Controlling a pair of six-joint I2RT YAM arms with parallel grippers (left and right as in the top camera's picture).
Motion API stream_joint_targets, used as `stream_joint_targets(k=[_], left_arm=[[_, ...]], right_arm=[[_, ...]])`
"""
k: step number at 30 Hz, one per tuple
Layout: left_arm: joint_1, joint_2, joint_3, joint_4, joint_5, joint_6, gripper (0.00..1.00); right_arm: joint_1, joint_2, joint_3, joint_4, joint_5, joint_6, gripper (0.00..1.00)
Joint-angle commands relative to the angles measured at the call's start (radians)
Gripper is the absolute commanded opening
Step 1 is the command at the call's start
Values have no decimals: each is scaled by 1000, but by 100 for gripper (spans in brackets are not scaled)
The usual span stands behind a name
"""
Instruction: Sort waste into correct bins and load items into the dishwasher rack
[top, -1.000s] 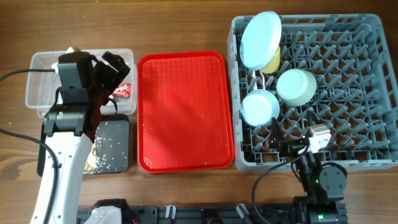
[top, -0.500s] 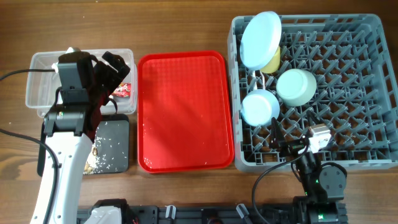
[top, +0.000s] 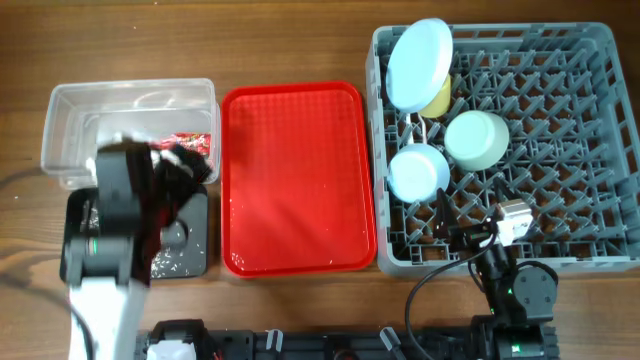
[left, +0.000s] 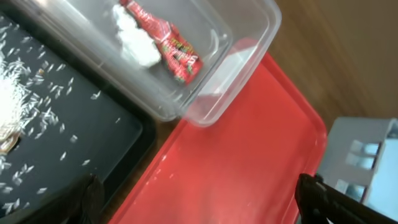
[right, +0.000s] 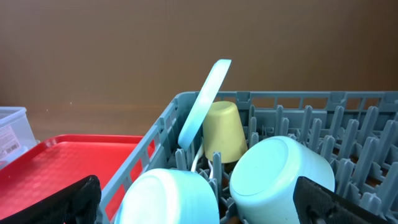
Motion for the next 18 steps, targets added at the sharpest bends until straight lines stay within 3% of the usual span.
stream_joint_targets(k=[1, 4, 6, 10, 18], left_arm=[[9, -257, -214, 88, 3, 2, 100], [18, -491, -365, 272, 3, 2, 100], [22, -646, -474, 497, 3, 2, 100], [24, -755, -603, 754, 4, 3, 100], [26, -840, -781, 787, 4, 3, 100]], right_arm=[[6, -10, -1, 3, 24, -13, 100], [6, -10, -1, 3, 24, -13, 100], [6, -10, -1, 3, 24, -13, 100], [6, -10, -1, 3, 24, -13, 100], [6, -10, -1, 3, 24, -13, 100]])
